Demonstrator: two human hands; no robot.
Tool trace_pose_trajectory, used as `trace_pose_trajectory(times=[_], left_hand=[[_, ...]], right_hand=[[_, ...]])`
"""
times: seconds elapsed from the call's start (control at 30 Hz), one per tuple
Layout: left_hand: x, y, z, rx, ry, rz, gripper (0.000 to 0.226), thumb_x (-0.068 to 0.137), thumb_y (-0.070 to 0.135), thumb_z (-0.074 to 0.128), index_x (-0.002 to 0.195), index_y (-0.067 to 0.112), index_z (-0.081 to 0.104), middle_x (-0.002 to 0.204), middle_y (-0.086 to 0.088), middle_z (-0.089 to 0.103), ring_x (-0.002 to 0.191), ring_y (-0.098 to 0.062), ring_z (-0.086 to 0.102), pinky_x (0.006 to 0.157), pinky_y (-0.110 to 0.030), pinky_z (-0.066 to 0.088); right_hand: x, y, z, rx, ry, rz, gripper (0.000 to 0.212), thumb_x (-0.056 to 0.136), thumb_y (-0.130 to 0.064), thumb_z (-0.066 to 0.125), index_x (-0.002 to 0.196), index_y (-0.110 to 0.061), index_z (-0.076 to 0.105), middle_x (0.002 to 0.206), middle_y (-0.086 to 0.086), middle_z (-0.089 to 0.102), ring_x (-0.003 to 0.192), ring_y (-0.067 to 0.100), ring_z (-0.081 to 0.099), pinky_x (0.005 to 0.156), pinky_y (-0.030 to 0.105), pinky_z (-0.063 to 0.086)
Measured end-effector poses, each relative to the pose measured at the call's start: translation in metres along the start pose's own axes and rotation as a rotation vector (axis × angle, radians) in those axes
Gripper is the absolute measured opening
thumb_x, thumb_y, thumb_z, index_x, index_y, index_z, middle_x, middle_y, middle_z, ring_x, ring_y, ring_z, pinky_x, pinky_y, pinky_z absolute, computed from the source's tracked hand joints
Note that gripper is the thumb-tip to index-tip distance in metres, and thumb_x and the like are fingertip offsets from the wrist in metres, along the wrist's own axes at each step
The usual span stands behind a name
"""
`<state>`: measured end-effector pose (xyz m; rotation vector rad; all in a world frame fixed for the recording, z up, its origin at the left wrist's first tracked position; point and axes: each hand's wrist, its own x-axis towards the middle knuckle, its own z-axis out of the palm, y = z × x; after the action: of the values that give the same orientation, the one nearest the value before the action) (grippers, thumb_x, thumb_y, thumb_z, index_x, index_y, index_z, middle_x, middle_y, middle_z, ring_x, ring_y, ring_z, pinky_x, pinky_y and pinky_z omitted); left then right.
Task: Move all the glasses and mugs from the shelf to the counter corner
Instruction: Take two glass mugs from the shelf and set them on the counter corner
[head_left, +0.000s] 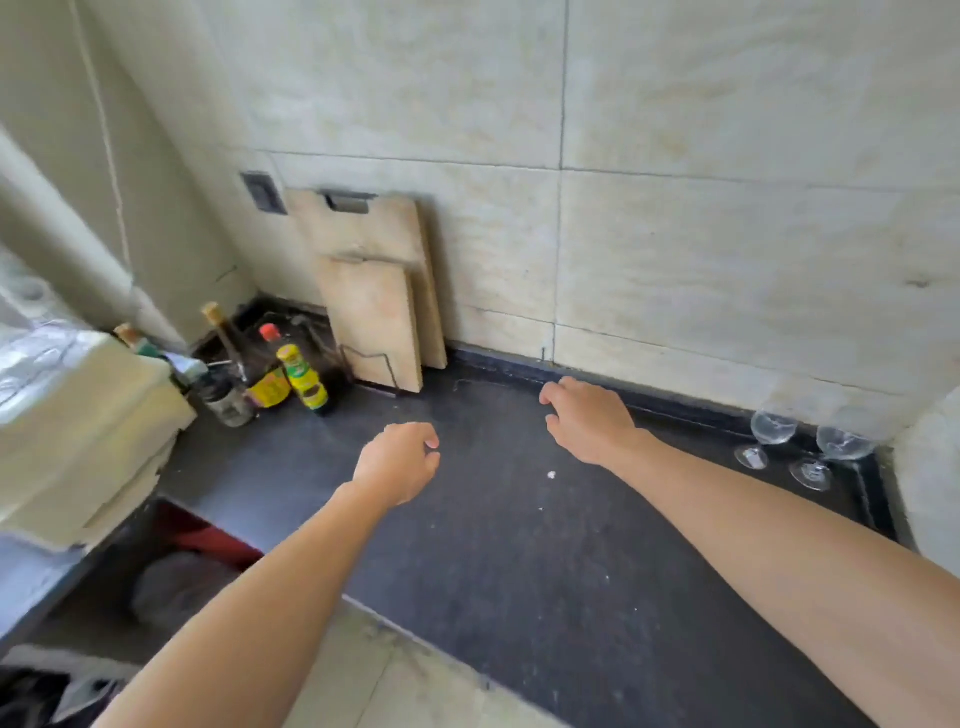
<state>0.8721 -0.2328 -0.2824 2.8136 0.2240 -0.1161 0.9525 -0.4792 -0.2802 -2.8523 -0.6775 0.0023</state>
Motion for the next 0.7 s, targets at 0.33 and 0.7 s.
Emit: trace_pose_trajectory(times=[0.33,0.7], left_hand=[[-0.251,-0.216,-0.116,0.019,0.285,-0.451,0.019,0.086,0.026,0.055,0.098,0.019,0.067,0.101,-0.005,0.069,0.095,-0.029,0.063,0.08,-0.036,0.052],[-0.592,-0.43,-0.184,0.078,0.458,-0.951,0.019,0.085,0.032,0.057,0.099,0.025,0.068,0.103,-0.003,0.071,0.094,-0.024,0.064,0.078,-0.034,0.05]], right_hand=[[-0.005,-0.324,-0.004,0.015,-0.008,-0.569,0.031,0.094,-0.021,0.045,0.123,-0.016,0.053,0.122,0.011,0.055,0.109,0.033,0.055,0.08,0.041,0.045],[-0.154,-0.72,0.046,0.145,0.027,-1.105,0.03,0.092,-0.022,0.05,0.121,-0.018,0.055,0.119,0.007,0.059,0.105,0.03,0.059,0.08,0.04,0.049]])
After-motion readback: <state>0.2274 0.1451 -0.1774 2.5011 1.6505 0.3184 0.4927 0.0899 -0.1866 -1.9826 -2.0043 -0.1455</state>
